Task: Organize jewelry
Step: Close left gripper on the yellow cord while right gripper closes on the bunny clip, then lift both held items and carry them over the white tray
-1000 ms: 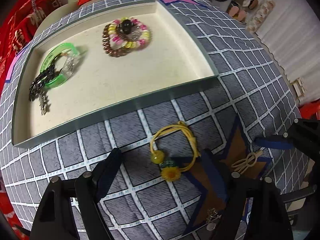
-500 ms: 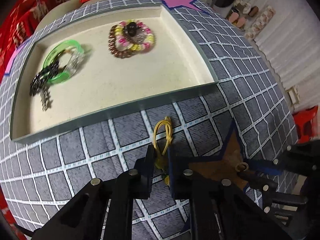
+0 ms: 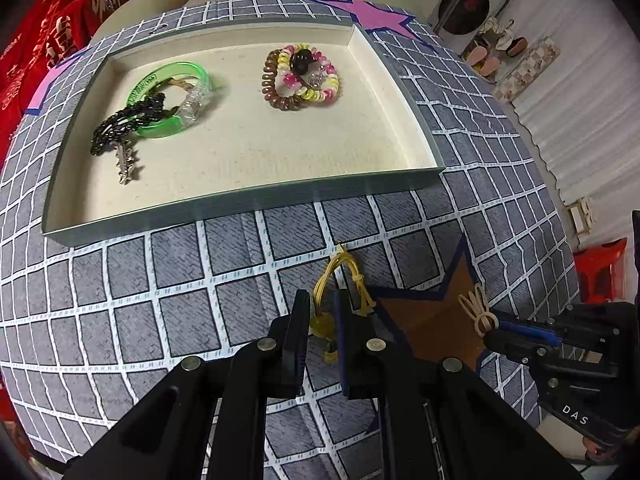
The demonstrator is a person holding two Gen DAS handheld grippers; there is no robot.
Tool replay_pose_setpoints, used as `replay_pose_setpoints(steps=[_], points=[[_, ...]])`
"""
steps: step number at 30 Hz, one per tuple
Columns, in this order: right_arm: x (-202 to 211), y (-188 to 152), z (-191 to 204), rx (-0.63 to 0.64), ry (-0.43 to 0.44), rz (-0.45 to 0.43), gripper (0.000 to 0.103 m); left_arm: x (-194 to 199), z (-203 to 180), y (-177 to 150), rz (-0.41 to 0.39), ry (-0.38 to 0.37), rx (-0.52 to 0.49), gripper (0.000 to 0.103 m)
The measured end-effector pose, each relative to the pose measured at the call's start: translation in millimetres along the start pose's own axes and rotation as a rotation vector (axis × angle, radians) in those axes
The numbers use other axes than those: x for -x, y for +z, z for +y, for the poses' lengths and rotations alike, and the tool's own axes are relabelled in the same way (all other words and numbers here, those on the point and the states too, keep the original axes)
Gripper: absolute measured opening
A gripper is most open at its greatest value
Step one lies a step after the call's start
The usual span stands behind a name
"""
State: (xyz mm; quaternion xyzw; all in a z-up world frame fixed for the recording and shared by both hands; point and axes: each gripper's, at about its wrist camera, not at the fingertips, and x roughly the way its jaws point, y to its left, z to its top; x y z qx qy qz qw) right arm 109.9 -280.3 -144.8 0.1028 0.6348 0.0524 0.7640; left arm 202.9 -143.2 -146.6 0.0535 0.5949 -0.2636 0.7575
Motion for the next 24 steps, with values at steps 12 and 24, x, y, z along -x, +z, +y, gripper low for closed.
replay_pose_setpoints(steps=[12,24], points=[[15.9,11.9,-9.4,-0.07,0.027,-0.024,0.008,33.4,17.0,-9.3,-0.049,0.002,0.042,0.02],[20.9,19.9,1.3,-0.08,0.022,-0.038,0.003,54.7,38.0,-18.0,-0.082,0.027,0.083,0.02]])
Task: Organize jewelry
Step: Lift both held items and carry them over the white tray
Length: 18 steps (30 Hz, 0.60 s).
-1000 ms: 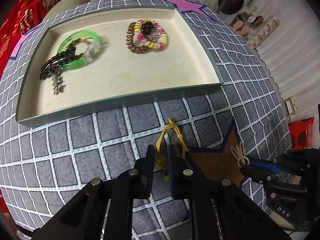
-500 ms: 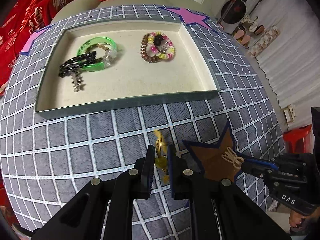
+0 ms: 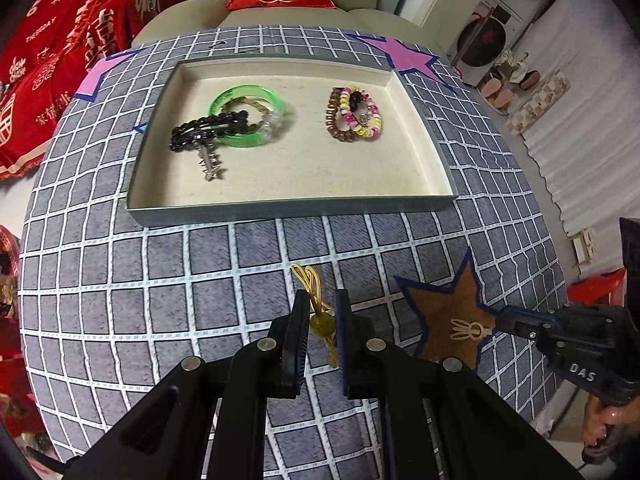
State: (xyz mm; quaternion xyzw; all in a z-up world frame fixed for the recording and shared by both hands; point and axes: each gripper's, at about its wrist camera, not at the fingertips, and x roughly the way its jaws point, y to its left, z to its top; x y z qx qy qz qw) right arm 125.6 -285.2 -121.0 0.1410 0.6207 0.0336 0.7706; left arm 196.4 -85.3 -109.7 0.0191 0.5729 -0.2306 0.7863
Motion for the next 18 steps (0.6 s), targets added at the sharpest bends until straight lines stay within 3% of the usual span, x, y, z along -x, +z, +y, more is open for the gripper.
replay_pose_setpoints(steps=[5,7,9,13,16,17,18], points=[[-21.3,-7.5,1.7,0.05,-0.009,0.06,0.004,0.0,4.0,-5.3,0.005,0.001,0.006,0.02],[-27.0,-12.6,9.0,0.127,-0.066,0.072,0.016,-0.8,4.4,-7.8,0.01,0.002,0.004,0.02],[-30.4,-17.4,16.5,0.203,-0.106,0.07,0.047,-2.1,4.9,-10.1,0.016,0.0,0.006,0.02],[-45.7,-23.7,28.6,0.348,-0.196,0.087,0.048,-3.5,4.6,-13.0,0.024,-0.002,0.006,0.02],[-52.2,-24.6,29.6,0.366,-0.191,0.096,0.047,-3.5,2.7,-14.0,0.026,-0.003,-0.004,0.02],[-52.2,-24.1,29.6,0.36,-0.19,0.098,0.043,-3.5,2.3,-14.3,0.026,-0.003,-0.004,0.02],[-51.1,-23.8,29.9,0.353,-0.191,0.095,0.026,-3.7,2.2,-14.4,0.027,-0.003,-0.003,0.02]])
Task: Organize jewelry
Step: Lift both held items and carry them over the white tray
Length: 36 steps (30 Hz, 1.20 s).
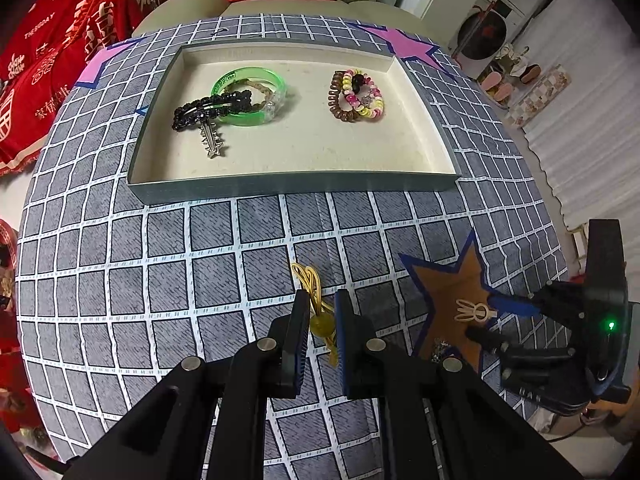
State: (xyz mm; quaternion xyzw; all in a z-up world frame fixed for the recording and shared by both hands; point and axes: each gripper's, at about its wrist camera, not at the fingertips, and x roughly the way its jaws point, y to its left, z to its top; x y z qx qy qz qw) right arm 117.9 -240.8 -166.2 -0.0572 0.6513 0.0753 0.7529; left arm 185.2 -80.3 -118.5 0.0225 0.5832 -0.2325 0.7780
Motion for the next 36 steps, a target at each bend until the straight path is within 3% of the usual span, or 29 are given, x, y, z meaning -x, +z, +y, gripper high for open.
replay_pose_setpoints(steps=[1,17,27,36], points=[[0.2,0.2,0.0,-0.009,0.004,0.0,0.02,-0.2,0.1,0.1,0.001,0.0,0.002,0.02],[43.0,-1.6,-41.6,-0.346,0.194,-0.083,0.02,11.1,-0.8,7.4,-0.024,-0.001,0.0,0.02],[83.5,23.5,-55.8,-0.403,0.241,-0.183,0.02,27.2,1.2,23.9,-0.066,0.005,0.003,0.02],[86.4,63.3,-55.5,-0.396,0.26,-0.241,0.02,43.2,12.7,62.8,-0.141,0.021,0.013,0.02]])
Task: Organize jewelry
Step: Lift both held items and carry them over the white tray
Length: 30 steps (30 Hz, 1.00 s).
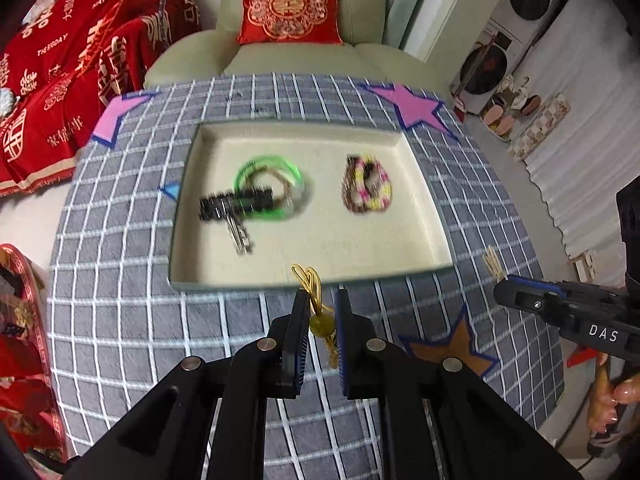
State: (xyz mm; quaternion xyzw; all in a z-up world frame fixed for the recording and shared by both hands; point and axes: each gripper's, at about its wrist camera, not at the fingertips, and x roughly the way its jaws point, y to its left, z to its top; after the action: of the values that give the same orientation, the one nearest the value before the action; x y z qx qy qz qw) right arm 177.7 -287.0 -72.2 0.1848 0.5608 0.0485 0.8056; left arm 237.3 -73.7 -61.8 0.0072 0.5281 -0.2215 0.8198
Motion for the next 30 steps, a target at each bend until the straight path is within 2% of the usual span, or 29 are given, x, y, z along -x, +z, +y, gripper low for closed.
replay_pose_setpoints(steps=[8,17,25,30], points=[[-12.7,36.8,3.3,0.014,0.01,-0.015,0.02,-14.1,4.8,32.8,-0.019,0.002,0.011,0.02],[-48.7,70.4,0.0,0.006,0.005,0.012,0.02,-59.2,-1.9,48.0,0.045,0.013,-0.008,0.02],[-84.1,84.7,-7.2,-0.022,-0.015,0.055,0.02,-95.3,-4.4,56.7,0.077,0.062,-0.035,0.02],[-100.7,88.8,-11.2,-0.03,-0.03,0.079,0.02,-114.1,3.4,56.8,0.107,0.079,-0.017,0.02]])
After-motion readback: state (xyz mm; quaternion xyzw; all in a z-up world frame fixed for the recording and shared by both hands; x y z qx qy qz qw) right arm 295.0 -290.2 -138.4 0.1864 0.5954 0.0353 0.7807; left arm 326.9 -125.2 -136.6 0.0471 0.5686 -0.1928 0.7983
